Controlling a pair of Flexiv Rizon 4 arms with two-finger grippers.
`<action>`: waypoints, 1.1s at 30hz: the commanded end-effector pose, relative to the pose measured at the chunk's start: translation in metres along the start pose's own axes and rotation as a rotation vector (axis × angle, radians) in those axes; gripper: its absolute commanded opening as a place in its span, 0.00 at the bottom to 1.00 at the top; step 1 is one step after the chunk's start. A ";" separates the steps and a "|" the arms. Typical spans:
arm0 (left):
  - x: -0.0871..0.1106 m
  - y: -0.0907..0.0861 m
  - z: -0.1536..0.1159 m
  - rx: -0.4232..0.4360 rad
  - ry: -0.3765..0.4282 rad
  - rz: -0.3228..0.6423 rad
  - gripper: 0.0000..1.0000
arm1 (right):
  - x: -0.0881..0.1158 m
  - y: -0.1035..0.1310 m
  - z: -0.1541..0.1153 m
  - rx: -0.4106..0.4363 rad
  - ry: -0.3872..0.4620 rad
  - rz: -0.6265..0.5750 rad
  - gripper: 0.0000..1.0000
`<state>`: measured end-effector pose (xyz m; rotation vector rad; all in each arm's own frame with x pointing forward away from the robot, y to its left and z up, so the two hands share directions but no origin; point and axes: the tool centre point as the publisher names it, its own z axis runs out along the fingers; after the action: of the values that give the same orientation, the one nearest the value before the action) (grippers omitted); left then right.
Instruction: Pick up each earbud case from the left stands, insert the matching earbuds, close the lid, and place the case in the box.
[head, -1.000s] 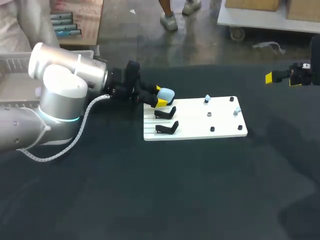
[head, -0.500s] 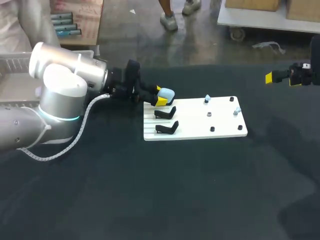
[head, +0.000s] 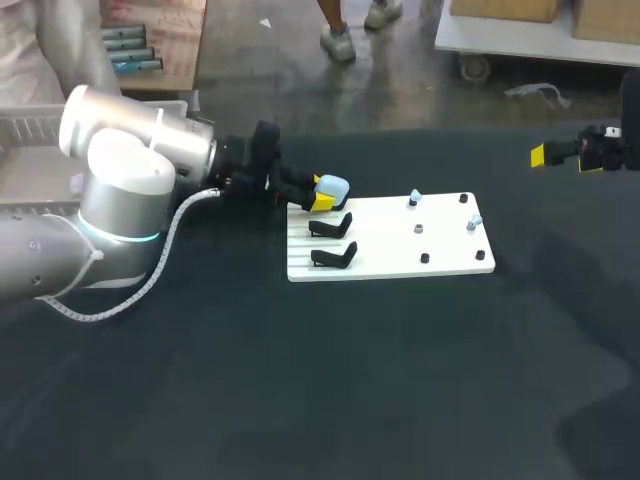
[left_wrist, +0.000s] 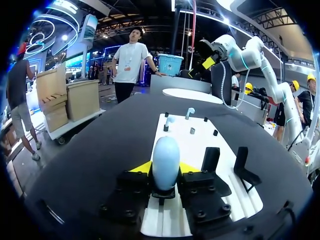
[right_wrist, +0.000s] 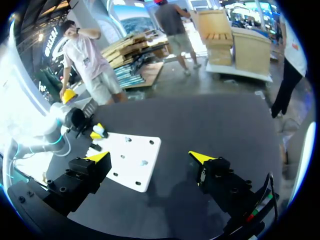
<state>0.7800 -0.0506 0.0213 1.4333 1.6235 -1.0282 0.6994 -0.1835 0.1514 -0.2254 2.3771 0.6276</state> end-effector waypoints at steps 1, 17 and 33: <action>0.000 0.003 0.001 0.005 0.001 0.002 0.19 | 0.000 -0.001 0.000 -0.003 -0.001 -0.001 1.00; -0.019 -0.005 -0.012 -0.002 -0.041 0.023 0.00 | 0.000 -0.001 0.000 -0.003 -0.001 -0.001 1.00; -0.079 -0.032 -0.034 -0.055 -0.130 0.070 0.00 | 0.000 -0.001 0.000 -0.003 -0.001 -0.001 1.00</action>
<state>0.7683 -0.0531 0.1035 1.3876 1.4747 -1.0602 0.6994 -0.1835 0.1513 -0.2253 2.3771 0.6276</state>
